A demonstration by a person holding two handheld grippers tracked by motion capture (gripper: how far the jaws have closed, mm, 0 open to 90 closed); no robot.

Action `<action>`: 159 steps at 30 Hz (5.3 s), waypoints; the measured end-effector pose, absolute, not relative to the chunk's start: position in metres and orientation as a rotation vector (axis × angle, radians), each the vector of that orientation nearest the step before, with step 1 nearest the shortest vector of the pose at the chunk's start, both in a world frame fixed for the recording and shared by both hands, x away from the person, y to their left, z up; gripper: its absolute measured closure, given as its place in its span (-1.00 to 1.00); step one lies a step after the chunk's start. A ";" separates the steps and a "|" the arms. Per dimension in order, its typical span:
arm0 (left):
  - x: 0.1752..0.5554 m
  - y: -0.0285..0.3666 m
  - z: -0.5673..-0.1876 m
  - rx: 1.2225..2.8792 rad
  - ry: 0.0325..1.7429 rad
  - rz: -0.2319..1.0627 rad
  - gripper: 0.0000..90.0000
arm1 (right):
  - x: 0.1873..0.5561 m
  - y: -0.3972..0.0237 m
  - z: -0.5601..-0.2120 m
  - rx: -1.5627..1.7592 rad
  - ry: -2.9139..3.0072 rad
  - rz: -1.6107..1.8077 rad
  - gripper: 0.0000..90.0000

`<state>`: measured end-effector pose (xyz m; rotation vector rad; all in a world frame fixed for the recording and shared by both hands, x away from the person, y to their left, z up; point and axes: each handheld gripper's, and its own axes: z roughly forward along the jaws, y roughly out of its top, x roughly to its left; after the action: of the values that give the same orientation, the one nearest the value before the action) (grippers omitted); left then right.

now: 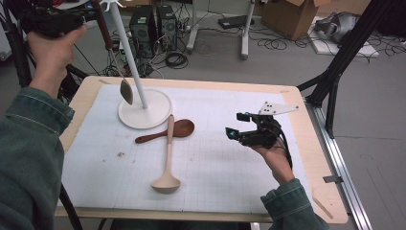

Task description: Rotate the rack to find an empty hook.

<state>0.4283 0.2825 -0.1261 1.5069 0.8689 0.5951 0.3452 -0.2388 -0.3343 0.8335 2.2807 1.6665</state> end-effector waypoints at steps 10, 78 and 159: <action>0.430 0.292 -0.126 1.503 0.893 0.611 0.99 | 0.345 -0.239 -0.334 0.833 2.282 1.669 -0.55; 0.347 0.287 -0.289 1.779 0.772 0.445 -0.19 | 0.345 -0.187 -0.358 0.807 2.389 1.497 -0.55; 0.316 0.259 -0.406 1.854 0.825 0.408 -0.56 | 0.374 -0.098 -0.422 0.779 2.715 1.345 0.99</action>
<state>0.3160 0.2595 -0.4062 1.8541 0.8254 0.4078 0.3744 -0.0981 -0.4223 0.7789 2.7151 1.3452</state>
